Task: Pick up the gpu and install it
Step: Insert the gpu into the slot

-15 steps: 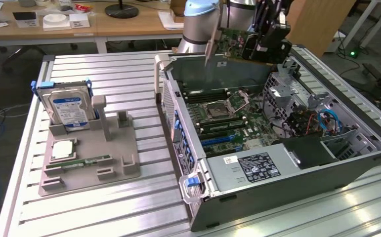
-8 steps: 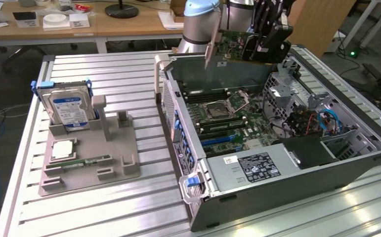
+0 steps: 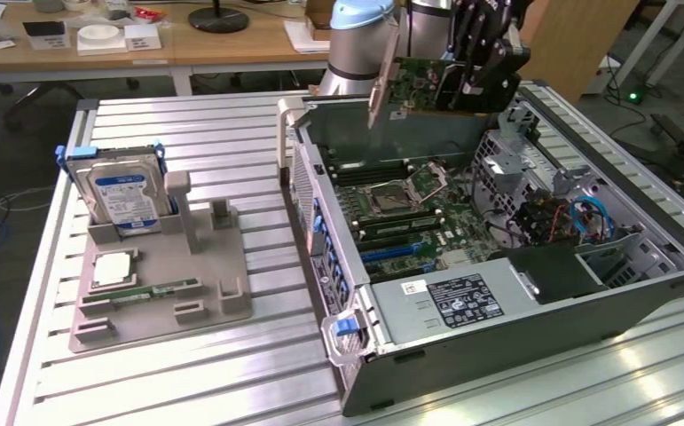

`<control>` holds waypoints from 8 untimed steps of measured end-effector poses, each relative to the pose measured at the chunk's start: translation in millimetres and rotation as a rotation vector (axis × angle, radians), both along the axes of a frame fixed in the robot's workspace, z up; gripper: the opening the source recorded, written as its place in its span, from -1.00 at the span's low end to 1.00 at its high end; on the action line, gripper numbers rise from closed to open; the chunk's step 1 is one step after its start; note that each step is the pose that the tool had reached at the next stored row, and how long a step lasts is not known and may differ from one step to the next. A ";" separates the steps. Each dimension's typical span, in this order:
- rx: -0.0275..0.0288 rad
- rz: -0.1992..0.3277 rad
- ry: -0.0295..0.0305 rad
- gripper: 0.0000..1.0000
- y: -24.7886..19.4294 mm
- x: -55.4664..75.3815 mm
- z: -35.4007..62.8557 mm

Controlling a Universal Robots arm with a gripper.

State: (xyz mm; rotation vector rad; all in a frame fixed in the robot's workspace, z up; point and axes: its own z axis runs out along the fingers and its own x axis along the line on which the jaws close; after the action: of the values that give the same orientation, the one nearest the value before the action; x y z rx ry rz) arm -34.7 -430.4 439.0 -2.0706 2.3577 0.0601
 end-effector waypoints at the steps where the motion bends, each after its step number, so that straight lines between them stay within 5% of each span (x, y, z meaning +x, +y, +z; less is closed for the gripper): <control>1: 0.0000 0.013 -0.0001 -0.44 0.0 0.0 -0.1; 3: 0.0002 0.038 -0.0026 -0.44 -0.2 -0.1 -0.6; 8: -0.0006 0.072 -0.0230 -0.44 -0.7 -0.1 -2.6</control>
State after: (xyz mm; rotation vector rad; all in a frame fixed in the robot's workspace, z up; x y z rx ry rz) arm -34.8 -431.1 436.4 -2.1442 2.2702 0.0356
